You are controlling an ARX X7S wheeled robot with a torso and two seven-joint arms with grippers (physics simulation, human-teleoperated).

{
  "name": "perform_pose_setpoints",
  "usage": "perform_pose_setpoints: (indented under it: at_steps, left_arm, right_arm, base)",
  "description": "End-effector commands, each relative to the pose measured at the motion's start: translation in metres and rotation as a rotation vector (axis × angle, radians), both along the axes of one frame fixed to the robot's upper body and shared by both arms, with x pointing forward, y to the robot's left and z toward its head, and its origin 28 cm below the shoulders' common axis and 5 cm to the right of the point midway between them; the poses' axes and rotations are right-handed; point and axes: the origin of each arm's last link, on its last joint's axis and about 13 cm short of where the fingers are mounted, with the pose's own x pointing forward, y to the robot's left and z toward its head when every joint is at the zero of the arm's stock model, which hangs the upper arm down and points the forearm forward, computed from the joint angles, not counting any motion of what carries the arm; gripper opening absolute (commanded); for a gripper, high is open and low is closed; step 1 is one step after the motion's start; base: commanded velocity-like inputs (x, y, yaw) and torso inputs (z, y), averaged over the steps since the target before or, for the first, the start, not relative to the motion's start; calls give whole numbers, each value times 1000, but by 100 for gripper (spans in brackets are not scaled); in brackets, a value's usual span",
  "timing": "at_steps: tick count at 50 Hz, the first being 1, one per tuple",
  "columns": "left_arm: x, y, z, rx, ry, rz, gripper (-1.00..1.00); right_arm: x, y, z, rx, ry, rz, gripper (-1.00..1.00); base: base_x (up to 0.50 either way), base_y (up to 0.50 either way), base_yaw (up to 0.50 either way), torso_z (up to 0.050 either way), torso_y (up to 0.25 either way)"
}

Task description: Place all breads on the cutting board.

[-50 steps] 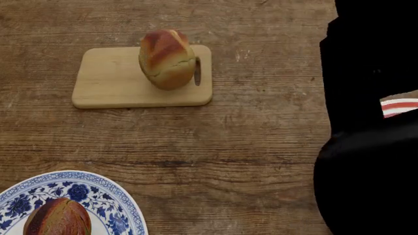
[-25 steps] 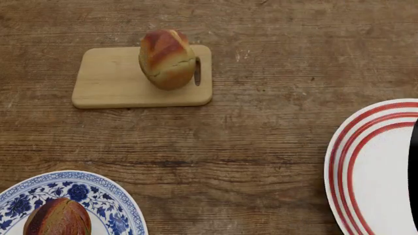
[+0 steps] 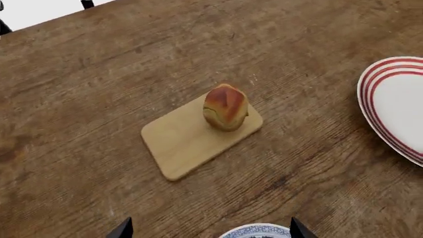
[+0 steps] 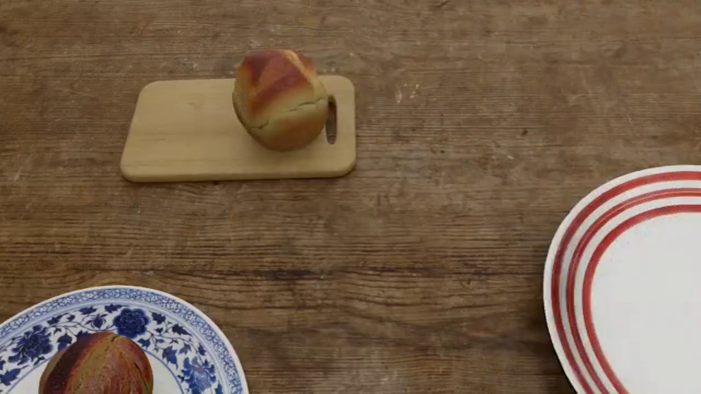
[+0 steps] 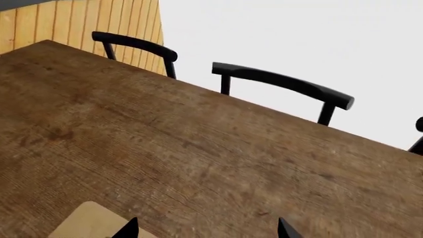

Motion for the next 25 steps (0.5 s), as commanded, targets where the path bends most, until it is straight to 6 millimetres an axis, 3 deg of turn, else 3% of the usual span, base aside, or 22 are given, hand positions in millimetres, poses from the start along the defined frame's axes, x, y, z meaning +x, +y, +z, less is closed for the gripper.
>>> perform_pose_setpoints:
  at_steps: [1, 25]
  left_arm:
    - [-3, -6, -3, 104, 123, -21, 100]
    - [9, -28, -48, 147, 289, -155, 100]
  right_arm:
    - [0, -2, -1, -1, 5, -11, 100]
    - [3, -6, -3, -9, 2, -25, 100]
  base:
    - [0, 0, 0, 0, 0]
    - [0, 0, 0, 0, 0]
